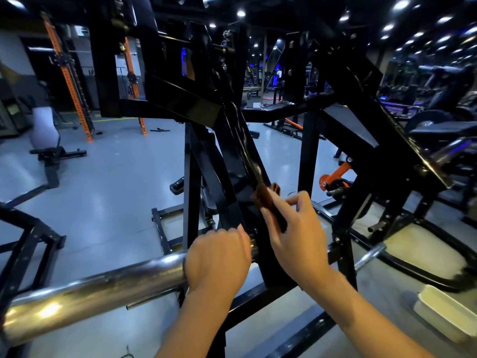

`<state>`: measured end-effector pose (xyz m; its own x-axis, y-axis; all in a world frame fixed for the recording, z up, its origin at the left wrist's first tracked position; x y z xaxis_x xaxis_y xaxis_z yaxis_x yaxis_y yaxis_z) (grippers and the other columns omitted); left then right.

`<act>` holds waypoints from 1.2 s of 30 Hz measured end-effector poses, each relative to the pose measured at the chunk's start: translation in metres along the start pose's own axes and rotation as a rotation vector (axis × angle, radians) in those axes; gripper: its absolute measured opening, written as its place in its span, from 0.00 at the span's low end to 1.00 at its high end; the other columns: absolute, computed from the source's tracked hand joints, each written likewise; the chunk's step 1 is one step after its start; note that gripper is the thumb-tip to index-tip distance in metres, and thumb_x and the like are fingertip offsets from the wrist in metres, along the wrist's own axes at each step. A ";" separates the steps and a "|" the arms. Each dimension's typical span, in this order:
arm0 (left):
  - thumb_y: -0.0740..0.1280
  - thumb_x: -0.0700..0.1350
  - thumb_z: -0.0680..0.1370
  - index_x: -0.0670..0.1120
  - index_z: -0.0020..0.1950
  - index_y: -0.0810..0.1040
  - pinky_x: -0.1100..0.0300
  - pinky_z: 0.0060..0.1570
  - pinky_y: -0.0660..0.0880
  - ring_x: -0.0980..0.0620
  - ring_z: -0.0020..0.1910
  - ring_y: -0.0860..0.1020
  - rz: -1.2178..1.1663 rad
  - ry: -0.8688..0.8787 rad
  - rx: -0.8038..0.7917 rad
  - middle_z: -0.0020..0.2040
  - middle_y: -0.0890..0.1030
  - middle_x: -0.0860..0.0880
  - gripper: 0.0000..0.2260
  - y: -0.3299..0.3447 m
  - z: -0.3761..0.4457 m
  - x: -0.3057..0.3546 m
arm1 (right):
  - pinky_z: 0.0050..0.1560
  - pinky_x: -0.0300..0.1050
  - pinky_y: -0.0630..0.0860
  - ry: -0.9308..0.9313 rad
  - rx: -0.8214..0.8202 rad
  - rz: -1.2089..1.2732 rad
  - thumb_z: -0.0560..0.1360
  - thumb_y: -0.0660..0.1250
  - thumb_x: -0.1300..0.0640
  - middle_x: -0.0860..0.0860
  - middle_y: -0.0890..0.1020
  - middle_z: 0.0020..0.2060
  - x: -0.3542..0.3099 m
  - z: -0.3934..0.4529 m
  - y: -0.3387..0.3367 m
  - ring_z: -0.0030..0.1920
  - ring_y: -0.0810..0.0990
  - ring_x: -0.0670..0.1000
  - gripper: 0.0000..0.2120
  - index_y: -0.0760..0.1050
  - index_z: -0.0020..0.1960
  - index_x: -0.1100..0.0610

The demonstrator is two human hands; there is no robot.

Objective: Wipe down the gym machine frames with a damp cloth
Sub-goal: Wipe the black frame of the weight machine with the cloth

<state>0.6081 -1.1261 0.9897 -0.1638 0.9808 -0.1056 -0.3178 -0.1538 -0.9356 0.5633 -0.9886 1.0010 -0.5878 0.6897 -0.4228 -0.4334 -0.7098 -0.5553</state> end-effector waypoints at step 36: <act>0.51 0.54 0.86 0.49 0.40 0.83 0.56 0.34 0.74 0.50 0.31 0.79 -0.104 -0.022 0.023 0.33 0.81 0.50 0.25 0.014 0.003 -0.004 | 0.31 0.36 0.72 0.113 -0.019 0.065 0.83 0.66 0.45 0.45 0.69 0.46 0.014 0.062 0.004 0.36 0.75 0.45 0.15 0.78 0.69 0.44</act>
<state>0.6020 -1.1327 0.9782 -0.1492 0.9888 -0.0001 -0.3558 -0.0538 -0.9330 0.5105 -0.9906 1.0368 -0.5331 0.6548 -0.5357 -0.3836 -0.7515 -0.5368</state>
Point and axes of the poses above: each hand's wrist, its own z-axis towards the middle knuckle, its own y-axis out of the palm, x = y × z, the point moved 10 cm from there along z, towards the middle knuckle
